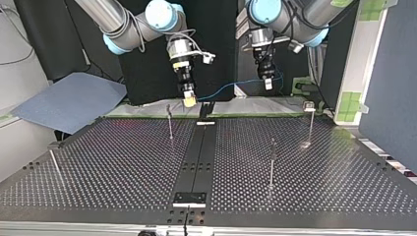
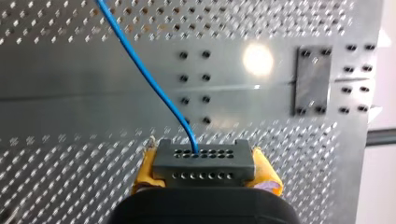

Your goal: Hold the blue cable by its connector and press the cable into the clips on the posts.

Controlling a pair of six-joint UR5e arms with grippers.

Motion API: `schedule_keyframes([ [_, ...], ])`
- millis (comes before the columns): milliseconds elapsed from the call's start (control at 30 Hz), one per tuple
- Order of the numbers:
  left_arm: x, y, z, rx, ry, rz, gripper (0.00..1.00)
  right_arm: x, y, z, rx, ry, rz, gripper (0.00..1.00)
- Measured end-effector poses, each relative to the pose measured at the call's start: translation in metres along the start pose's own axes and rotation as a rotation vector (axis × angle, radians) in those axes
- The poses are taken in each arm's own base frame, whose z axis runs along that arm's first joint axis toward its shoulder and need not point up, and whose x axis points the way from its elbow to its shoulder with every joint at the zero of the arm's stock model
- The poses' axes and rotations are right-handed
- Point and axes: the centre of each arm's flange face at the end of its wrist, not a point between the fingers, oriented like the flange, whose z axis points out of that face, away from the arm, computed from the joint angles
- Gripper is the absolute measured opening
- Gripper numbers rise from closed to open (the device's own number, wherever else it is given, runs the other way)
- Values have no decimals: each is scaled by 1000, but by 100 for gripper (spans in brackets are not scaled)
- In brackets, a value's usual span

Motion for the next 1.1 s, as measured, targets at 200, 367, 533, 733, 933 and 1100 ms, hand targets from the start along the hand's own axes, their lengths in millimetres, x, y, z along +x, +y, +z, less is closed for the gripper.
schedule_keyframes([
  [200, -37, -3, 16, -3, -44, -34, 0, 15, -12, 13, 41, 12, -9, 0],
  [367, -68, -2, 25, -23, -78, -52, 0, 28, -20, 24, 69, 30, -7, 0],
  [533, -86, -7, 35, -3, -84, -81, 0, 34, -25, 31, 81, 41, -5, 0],
  [733, -110, -5, 48, 24, -94, -136, 0, 36, -28, 33, 85, 35, -7, 0],
  [933, -146, 7, 56, 27, -126, -165, 0, 37, -30, 35, 87, 36, -25, 0],
  [1100, -164, 13, 48, 21, -132, -152, 0, 40, -33, 37, 92, 40, -32, 0],
])
